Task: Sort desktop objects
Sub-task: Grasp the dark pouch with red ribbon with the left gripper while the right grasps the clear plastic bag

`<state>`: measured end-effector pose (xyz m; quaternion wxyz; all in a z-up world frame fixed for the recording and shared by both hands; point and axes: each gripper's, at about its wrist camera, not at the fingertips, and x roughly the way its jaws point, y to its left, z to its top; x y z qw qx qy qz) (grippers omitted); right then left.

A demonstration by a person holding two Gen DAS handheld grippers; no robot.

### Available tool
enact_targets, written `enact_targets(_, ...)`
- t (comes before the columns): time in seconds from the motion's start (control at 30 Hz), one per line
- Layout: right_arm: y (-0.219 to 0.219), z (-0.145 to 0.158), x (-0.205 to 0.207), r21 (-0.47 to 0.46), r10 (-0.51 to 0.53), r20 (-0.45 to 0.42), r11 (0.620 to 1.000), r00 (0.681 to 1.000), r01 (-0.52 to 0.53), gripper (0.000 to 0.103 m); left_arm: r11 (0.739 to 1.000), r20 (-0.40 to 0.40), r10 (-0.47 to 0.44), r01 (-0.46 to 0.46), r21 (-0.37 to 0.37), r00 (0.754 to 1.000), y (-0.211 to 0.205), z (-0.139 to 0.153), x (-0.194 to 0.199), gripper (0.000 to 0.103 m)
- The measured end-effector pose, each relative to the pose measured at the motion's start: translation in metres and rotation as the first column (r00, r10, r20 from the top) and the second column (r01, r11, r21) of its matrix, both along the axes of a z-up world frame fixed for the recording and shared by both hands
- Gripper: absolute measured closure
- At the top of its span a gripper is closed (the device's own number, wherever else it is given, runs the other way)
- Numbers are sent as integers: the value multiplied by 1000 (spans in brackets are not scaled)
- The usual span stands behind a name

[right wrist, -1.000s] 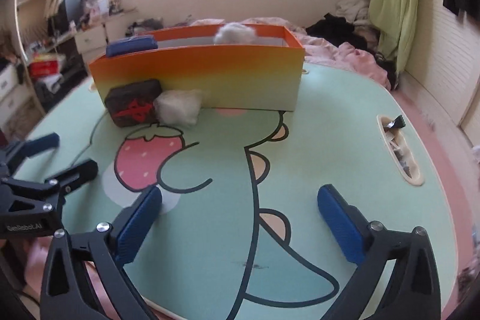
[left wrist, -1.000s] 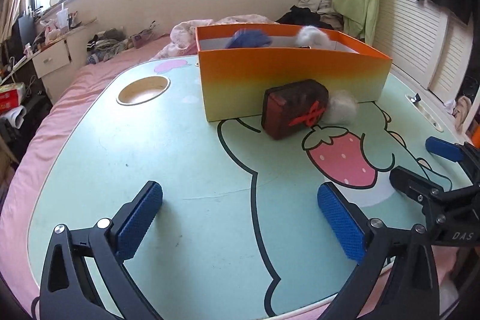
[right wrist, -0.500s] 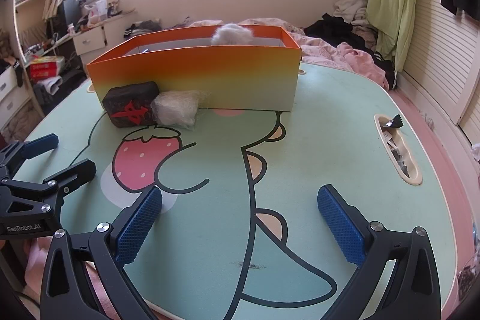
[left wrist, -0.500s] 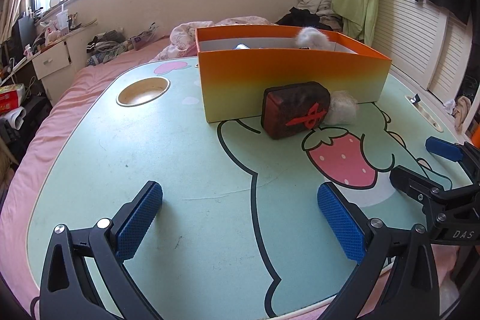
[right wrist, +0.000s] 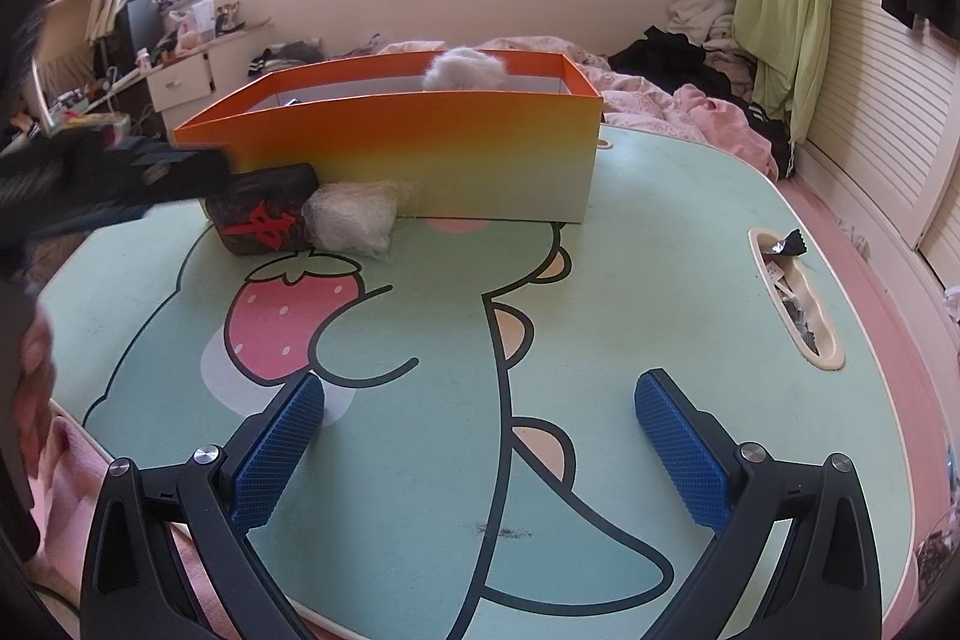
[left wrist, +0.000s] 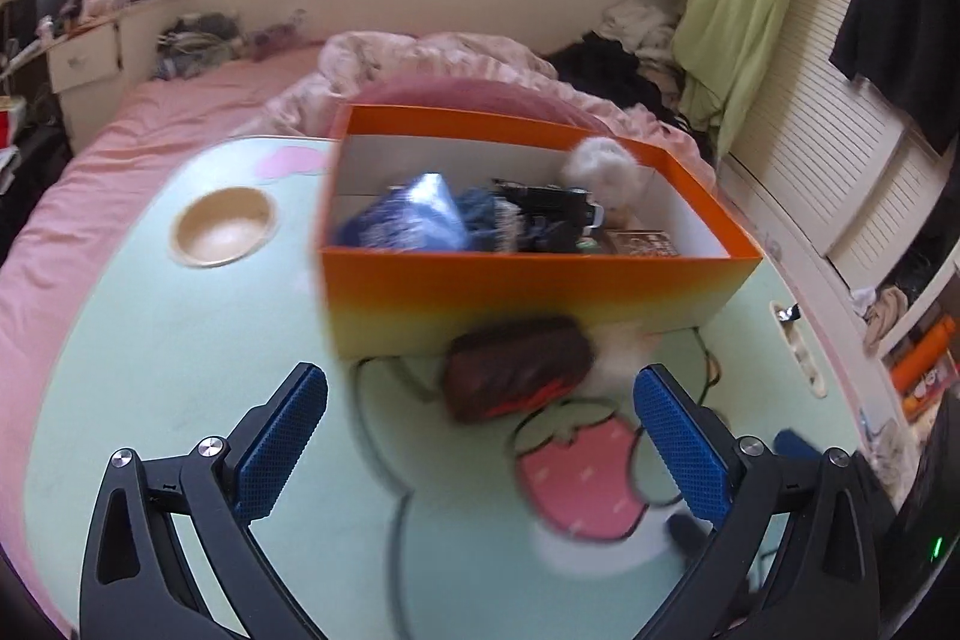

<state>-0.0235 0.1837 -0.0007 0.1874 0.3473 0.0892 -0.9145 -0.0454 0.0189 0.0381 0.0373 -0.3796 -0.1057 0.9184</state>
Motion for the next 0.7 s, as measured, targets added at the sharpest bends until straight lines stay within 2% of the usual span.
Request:
enact_targets(0.07, 0, 0, 0, 0, 0, 0, 1000, 1000, 0, 0, 998, 18, 19, -18, -67, 1000, 10, -6, -13, 4)
enact_targets(0.1, 0, 0, 0, 0, 0, 0, 1000, 1000, 0, 0, 995, 40, 23, -19, -96, 999, 13, -12, -20, 16)
enact_targets(0.13, 0, 0, 0, 0, 0, 0, 1000, 1000, 0, 0, 995, 64, 18, -12, -94, 998, 14, -17, -24, 24)
enact_targets(0.17, 0, 0, 0, 0, 0, 0, 1000, 1000, 0, 0, 997, 104, 16, -9, -75, 994, 13, -25, -27, 39)
enact_targets(0.23, 0, 3, 5, -1, 2, -2, 1000, 1000, -2, 0, 996, 58, 23, -17, -93, 998, 6, -23, -17, 40)
enact_targets(0.37, -6, 6, 5, 9, 1, 4, 1000, 1000, -1, 0, 1000, 29, 2, -2, -8, 1000, -18, -20, 7, 40)
enact_targets(0.47, -13, 14, -1, -31, 50, 62, 998, 997, -48, 3, 1000, -19, 8, -8, 17, 1000, -34, -16, 30, 40)
enact_targets(0.53, -26, 27, -6, -74, 71, 62, 995, 996, -67, 3, 1000, -40, 23, -22, 17, 999, -42, -13, 42, 40)
enact_targets(0.63, -57, 40, -25, -44, 97, 62, 995, 993, -95, 4, 999, -73, 49, -50, -15, 996, -50, -5, 53, 40)
enact_targets(0.67, -64, 40, -31, -39, 95, 73, 995, 993, -93, 7, 998, -86, 57, -58, -16, 995, -54, -3, 56, 40)
enact_targets(0.7, -72, 40, -42, -40, 92, 98, 995, 991, -89, 18, 998, -98, 60, -62, -12, 993, -56, 1, 59, 40)
